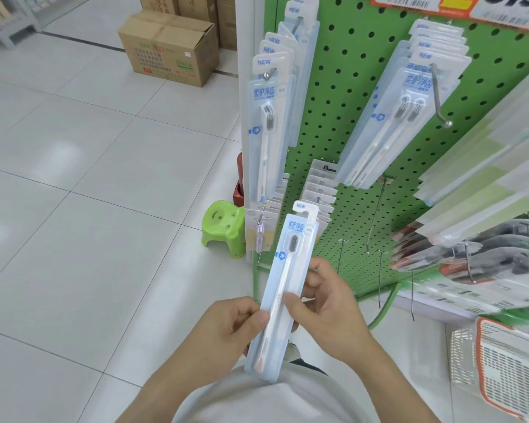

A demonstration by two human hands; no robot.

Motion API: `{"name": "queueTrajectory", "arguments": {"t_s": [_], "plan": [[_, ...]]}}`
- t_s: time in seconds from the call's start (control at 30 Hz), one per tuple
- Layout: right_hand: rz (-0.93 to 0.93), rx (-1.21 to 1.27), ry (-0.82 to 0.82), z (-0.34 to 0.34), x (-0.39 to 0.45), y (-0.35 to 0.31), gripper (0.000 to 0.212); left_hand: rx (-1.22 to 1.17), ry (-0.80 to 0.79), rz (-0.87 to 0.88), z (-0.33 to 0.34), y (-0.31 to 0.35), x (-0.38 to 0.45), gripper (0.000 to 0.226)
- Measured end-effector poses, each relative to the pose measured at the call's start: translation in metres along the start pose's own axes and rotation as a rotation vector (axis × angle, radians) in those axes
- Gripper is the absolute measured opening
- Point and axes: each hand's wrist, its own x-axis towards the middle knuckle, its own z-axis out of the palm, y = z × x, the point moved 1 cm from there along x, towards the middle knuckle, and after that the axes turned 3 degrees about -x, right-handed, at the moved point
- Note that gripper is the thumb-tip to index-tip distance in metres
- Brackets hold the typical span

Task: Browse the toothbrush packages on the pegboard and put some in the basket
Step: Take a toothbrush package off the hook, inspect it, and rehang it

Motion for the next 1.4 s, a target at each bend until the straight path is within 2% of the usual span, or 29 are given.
{"name": "queueTrajectory", "arguments": {"t_s": [0.17,0.23,0.37,0.47,0.53,0.63,0.77,0.87,1.03,1.17,1.3,1.4], "plan": [[-0.069,0.132,0.182,0.006,0.004,-0.001,0.030,-0.110,0.021,0.027,-0.006,0.000,0.001,0.032],[-0.050,0.134,0.178,0.007,0.004,0.000,0.031,-0.179,0.050,0.025,-0.008,-0.002,0.003,0.032],[-0.011,0.079,0.066,0.008,0.002,0.001,0.045,-0.236,0.088,0.024,-0.007,-0.001,0.004,0.029],[-0.024,0.101,0.129,0.006,0.002,0.000,0.044,-0.218,0.022,0.033,-0.008,0.000,0.002,0.024],[-0.046,0.101,0.182,0.005,0.002,-0.002,0.038,-0.199,-0.054,0.052,-0.007,0.002,-0.001,0.029],[-0.024,0.038,0.245,0.005,0.003,-0.003,0.032,-0.201,-0.001,0.055,-0.005,0.004,-0.002,0.032],[-0.042,-0.022,0.362,0.004,0.001,-0.003,0.043,-0.001,0.089,0.121,-0.005,0.009,-0.005,0.034],[-0.058,0.101,0.279,0.004,-0.003,-0.008,0.039,0.194,0.114,0.201,0.000,0.013,-0.010,0.044],[-0.062,0.176,0.228,0.006,-0.005,-0.017,0.056,0.321,0.064,0.365,0.005,0.015,-0.009,0.057],[-0.051,0.213,0.231,0.003,-0.003,-0.016,0.048,0.186,-0.031,0.290,0.006,0.013,-0.009,0.070],[-0.004,0.271,0.193,0.000,-0.004,-0.015,0.039,-0.022,0.102,0.147,0.007,0.012,-0.008,0.056],[-0.024,0.159,0.210,0.000,-0.004,-0.017,0.035,-0.092,0.042,0.106,0.007,0.014,-0.008,0.044]]}}
